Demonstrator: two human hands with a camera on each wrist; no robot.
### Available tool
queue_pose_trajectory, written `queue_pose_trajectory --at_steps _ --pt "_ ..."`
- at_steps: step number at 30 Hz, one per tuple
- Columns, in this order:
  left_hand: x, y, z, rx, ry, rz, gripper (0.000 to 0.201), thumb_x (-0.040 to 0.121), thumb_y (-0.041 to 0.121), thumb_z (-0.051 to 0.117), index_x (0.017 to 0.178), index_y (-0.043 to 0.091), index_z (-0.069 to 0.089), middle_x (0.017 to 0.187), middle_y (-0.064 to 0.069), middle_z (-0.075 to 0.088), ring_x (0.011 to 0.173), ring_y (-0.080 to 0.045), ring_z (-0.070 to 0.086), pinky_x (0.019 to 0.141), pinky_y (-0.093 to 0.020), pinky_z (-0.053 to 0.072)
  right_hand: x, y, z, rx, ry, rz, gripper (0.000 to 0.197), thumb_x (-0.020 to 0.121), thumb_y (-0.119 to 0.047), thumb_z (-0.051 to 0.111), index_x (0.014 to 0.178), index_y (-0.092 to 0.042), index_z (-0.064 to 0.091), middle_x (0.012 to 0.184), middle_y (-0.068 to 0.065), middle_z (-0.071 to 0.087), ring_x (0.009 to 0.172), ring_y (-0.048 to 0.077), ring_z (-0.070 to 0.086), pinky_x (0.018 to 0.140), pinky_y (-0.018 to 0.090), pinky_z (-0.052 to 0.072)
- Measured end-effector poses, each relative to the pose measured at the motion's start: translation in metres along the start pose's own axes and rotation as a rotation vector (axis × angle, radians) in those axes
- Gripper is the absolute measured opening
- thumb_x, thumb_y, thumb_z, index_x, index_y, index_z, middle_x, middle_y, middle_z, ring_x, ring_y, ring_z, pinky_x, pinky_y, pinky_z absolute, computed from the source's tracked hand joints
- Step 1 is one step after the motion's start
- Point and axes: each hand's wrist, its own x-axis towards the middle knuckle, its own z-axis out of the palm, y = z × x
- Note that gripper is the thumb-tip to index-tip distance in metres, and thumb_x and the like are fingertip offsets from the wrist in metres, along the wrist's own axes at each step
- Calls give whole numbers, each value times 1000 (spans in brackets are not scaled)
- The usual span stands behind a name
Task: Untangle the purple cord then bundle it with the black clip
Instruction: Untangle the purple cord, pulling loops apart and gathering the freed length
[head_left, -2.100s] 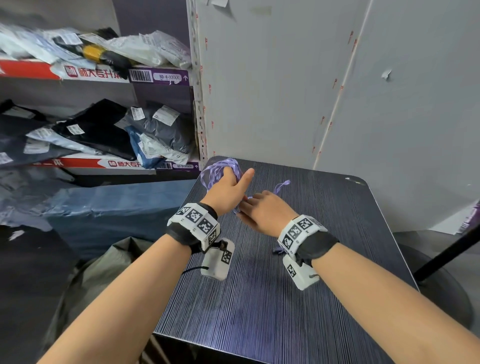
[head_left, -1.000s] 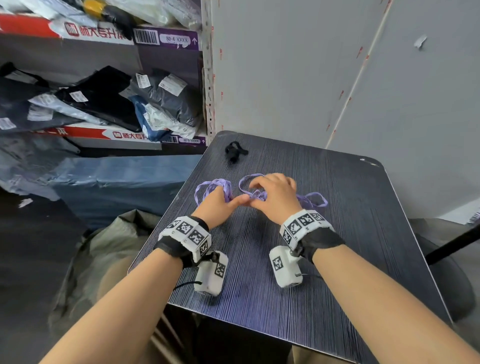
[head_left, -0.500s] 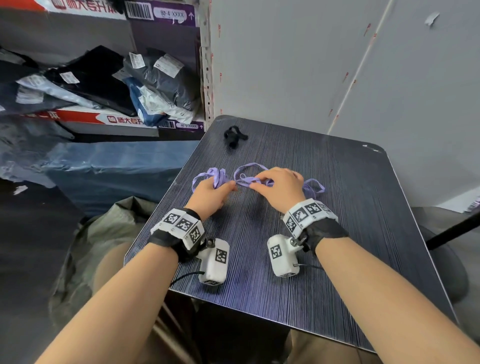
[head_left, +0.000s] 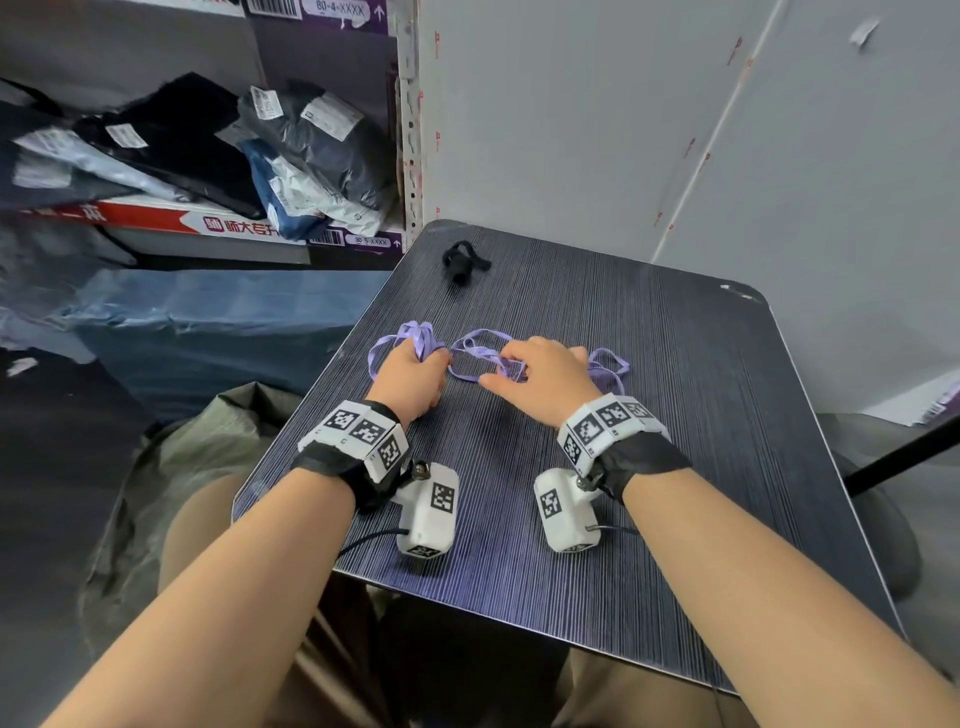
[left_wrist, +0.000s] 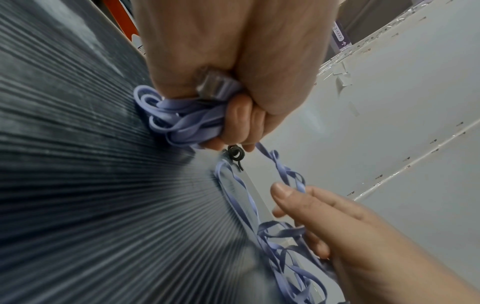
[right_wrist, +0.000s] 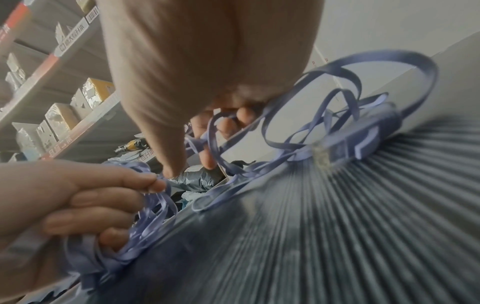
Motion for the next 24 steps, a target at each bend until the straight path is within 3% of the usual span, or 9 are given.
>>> queue_pose_trajectory --at_steps 2,4,8,10,13,17,19,21,24 --pt "0 0 1 18 18 3 29 92 13 48 64 17 42 53 0 39 46 -14 35 51 -26 33 -3 1 0 -75 23 14 39 81 -66 49 81 -28 60 93 -4 54 96 19 47 89 39 26" --pt "1 -1 1 13 27 -3 23 91 13 48 69 13 45 55 -1 40 48 -16 36 53 -27 33 -4 0 -1 -168 50 52 50 81 -70 43 58 -25 47 83 -3 50 88 18 41 87 39 25" --pt "2 1 -1 -26 19 -26 13 93 11 46 81 9 50 54 -1 39 42 -13 35 47 -23 34 -1 3 -8 -258 42 74 60 92 -61 29 49 -21 38 60 -4 45 81 21 44 85 40 26" --pt "3 1 -2 -65 20 -39 15 95 10 44 80 9 49 50 1 39 35 -7 35 42 -20 34 -2 10 -9 -223 -9 79 55 96 -53 26 55 -21 42 60 -4 49 84 23 47 89 40 24" --pt "5 -2 -5 -115 25 -76 21 96 11 42 77 10 51 35 10 38 29 -3 33 38 -18 35 -5 19 -12 -132 -70 120 53 97 -53 25 77 -18 59 76 -2 61 88 21 52 100 43 22" --pt "4 -2 -6 -148 18 -85 22 95 10 42 75 11 50 37 10 37 28 -4 31 36 -15 32 -11 25 -23 -84 -44 137 44 100 -45 25 85 -20 59 70 -6 54 82 19 57 109 45 20" --pt "6 -3 -4 -145 30 -91 21 95 10 43 75 11 49 44 5 38 28 -4 32 34 -15 32 -13 28 -31 -228 -102 116 26 101 -35 29 95 -31 55 91 -3 59 105 25 55 112 52 17" --pt "4 -2 -4 -131 37 -90 20 94 9 44 75 12 47 47 4 37 28 -3 32 34 -15 32 -15 29 -39 -345 -187 160 26 102 -30 33 119 -32 52 124 3 55 128 31 39 112 56 14" --pt "5 -1 -3 -116 42 -91 17 94 9 44 77 11 45 52 1 36 28 -3 32 34 -14 31 -9 34 -41 -482 -273 241 37 99 -43 33 128 -27 50 139 11 42 135 36 26 111 61 12"
